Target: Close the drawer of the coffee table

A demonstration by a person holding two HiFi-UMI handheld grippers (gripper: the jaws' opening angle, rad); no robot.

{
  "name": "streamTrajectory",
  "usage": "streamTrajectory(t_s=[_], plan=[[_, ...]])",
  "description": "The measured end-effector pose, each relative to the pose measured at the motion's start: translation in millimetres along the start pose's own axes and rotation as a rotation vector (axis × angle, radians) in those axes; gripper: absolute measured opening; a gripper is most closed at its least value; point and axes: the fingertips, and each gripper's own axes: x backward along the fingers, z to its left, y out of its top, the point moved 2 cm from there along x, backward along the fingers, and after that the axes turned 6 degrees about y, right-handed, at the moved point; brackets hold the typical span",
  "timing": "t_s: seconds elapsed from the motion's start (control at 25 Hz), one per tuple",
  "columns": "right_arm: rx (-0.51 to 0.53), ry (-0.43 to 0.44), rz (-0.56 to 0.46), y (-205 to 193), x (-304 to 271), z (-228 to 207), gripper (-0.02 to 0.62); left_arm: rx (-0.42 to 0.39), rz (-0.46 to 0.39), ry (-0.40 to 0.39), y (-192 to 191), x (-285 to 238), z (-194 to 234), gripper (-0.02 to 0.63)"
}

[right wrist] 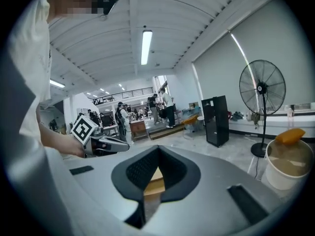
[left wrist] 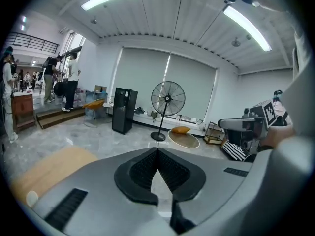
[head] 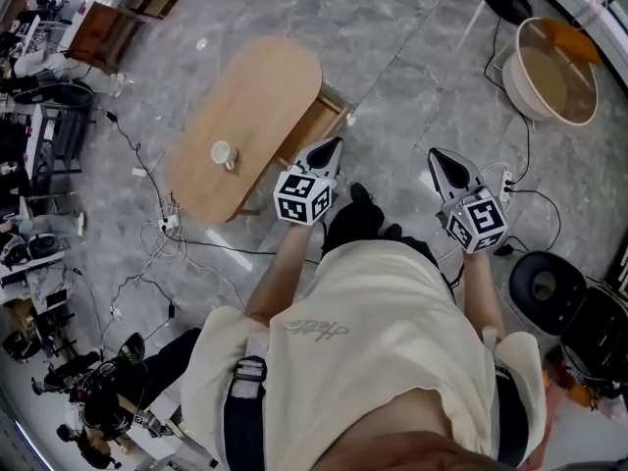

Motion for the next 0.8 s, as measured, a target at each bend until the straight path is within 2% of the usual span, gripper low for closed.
streamTrajectory(t_s=[0.28,0.48,0.64,0.8], plan=[[0.022,-0.015,-0.014,62,-84,-26,-0.006,-0.059,-0.060,-0.018,84,-47,72,0.005],[0.032,0.069,0.016,77,-165,-18,-0.006,0.012,-0.073,-0.001,104,-70,135,0.005],[0.065,0.133,0.051,79,-219,-16,-0.006,0.016,-0.075,0.047,111,-83,181,0.005],[0.141,0.227,0.114,83,-269,-17,-0.006,0.045,-0.066,0.138,109,-84,221,0.005]])
